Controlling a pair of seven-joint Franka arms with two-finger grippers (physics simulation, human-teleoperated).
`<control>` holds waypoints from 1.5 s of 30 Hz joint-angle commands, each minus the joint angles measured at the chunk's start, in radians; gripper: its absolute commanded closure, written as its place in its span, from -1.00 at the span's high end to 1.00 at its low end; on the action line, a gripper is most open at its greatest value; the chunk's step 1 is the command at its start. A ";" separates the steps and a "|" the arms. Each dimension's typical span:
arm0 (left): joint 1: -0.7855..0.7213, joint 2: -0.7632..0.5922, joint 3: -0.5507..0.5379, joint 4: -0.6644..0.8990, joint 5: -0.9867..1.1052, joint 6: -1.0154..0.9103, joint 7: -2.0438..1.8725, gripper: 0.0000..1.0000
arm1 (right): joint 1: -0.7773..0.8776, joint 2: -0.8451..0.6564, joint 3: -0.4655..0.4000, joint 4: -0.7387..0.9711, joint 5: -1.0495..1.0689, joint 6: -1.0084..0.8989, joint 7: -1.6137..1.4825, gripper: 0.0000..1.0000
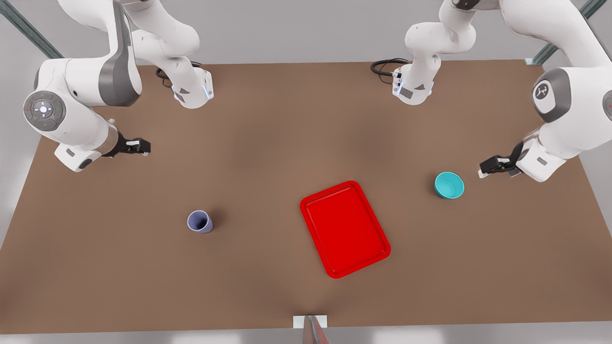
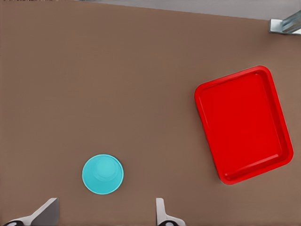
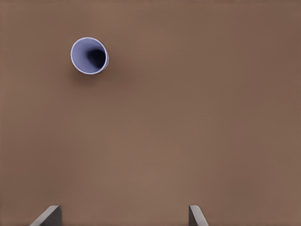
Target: Place the bowl on the tray with the left arm and the cup on the tray with the right arm
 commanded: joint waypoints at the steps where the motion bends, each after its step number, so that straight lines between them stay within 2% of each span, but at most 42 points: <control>1: -0.001 0.003 0.000 0.004 0.002 -0.025 0.021 1.00 | -0.004 -0.001 -0.001 0.000 0.001 0.007 0.000 1.00; 4: 0.025 0.086 0.037 -0.018 -0.056 -0.148 0.035 1.00 | -0.002 0.001 -0.001 0.000 -0.002 0.007 0.003 1.00; 5: 0.070 0.132 0.045 -0.050 -0.107 -0.113 0.129 1.00 | -0.001 0.001 -0.001 0.002 -0.006 0.006 0.006 1.00; 7: 0.080 0.133 0.152 -0.278 -0.171 0.159 0.399 1.00 | 0.013 0.005 -0.001 0.005 -0.030 0.004 0.005 1.00; 10: 0.083 0.139 0.155 -0.510 -0.174 0.473 0.577 1.00 | 0.012 0.008 -0.001 0.004 -0.030 -0.002 0.005 1.00; 13: 0.082 0.170 0.155 -0.611 -0.268 0.587 0.661 1.00 | 0.010 0.010 -0.001 0.002 -0.030 -0.004 0.005 1.00; 18: 0.083 0.225 0.155 -0.659 -0.288 0.706 0.745 1.00 | 0.010 0.010 -0.001 0.002 -0.030 -0.004 -0.001 1.00; 28: 0.077 0.258 0.161 -0.687 -0.329 0.749 0.747 1.00 | 0.012 0.010 -0.001 0.002 -0.030 -0.004 -0.004 1.00; 29: 0.076 0.258 0.161 -0.687 -0.329 0.749 0.732 0.45 | 0.012 0.010 -0.002 0.002 -0.030 -0.005 -0.004 1.00; 30: 0.070 0.256 0.161 -0.687 -0.329 0.743 0.712 0.18 | 0.012 0.010 -0.001 0.002 -0.029 -0.004 -0.004 1.00; 33: 0.065 0.254 0.160 -0.687 -0.329 0.737 0.686 0.18 | 0.012 0.011 -0.001 0.000 -0.029 -0.005 -0.006 1.00; 35: 0.059 0.254 0.160 -0.687 -0.331 0.737 0.683 0.08 | 0.012 0.011 -0.001 0.000 -0.029 -0.005 -0.006 1.00; 37: 0.059 0.254 0.160 -0.687 -0.329 0.737 0.683 -0.28 | 0.012 0.011 -0.002 0.000 -0.030 -0.005 -0.004 1.00; 38: 0.059 0.256 0.160 -0.687 -0.329 0.737 0.683 -0.39 | 0.012 0.011 -0.001 0.000 -0.030 -0.005 -0.004 1.00; 40: 0.059 0.258 0.160 -0.685 -0.329 0.737 0.684 -0.44 | 0.012 0.013 -0.002 0.002 -0.030 -0.005 -0.004 1.00; 41: 0.059 0.258 0.160 -0.685 -0.329 0.737 0.684 -0.56 | 0.012 0.013 -0.001 0.000 -0.030 -0.007 -0.004 1.00; 45: 0.037 0.235 0.157 -0.676 -0.323 0.737 0.569 -0.57 | 0.010 0.013 -0.002 0.000 -0.030 -0.005 -0.006 1.00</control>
